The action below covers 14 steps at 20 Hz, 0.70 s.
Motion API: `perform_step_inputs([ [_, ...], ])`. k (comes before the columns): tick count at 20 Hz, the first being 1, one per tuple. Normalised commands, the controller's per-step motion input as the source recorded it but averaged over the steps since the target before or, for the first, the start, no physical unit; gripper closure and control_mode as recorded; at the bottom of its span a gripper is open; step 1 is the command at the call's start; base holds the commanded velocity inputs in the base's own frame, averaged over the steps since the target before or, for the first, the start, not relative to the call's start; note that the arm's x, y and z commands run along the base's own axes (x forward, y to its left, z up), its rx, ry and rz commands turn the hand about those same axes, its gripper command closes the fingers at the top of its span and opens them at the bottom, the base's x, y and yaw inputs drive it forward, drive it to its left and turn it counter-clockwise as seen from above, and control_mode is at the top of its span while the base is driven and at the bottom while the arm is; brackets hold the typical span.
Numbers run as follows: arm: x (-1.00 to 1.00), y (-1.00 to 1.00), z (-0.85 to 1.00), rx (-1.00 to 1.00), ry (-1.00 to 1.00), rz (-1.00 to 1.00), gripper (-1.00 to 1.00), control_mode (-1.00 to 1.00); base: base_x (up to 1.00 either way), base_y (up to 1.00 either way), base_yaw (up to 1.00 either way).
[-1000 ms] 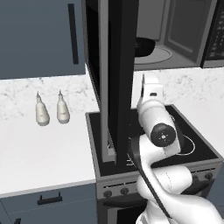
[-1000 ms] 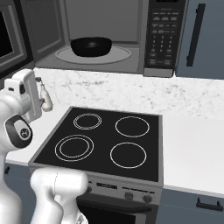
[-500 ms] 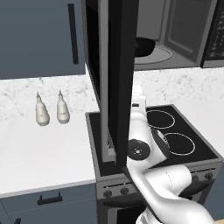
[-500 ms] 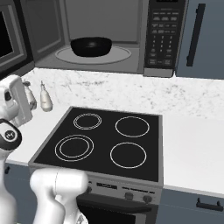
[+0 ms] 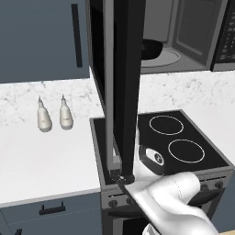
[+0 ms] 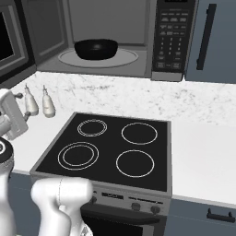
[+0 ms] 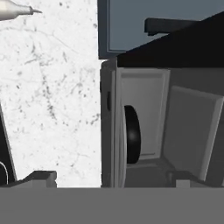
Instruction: Open the microwave, place the bowl with waffle inside the microwave, then close the microwave door and turn it on.
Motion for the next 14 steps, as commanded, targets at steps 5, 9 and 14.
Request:
perform_step_inputs([
  [5,0.00,0.00,-0.49,-0.01,-0.17,0.00,-1.00,-1.00,0.00,0.00,0.00],
  [9,0.00,0.05,-0.45,-0.04,-0.17,0.00,-1.00,-1.00,0.00,0.00,0.00],
  [14,0.00,0.24,-0.38,-0.10,-0.17,0.00,-1.00,-1.00,0.00,0.00,0.00],
])
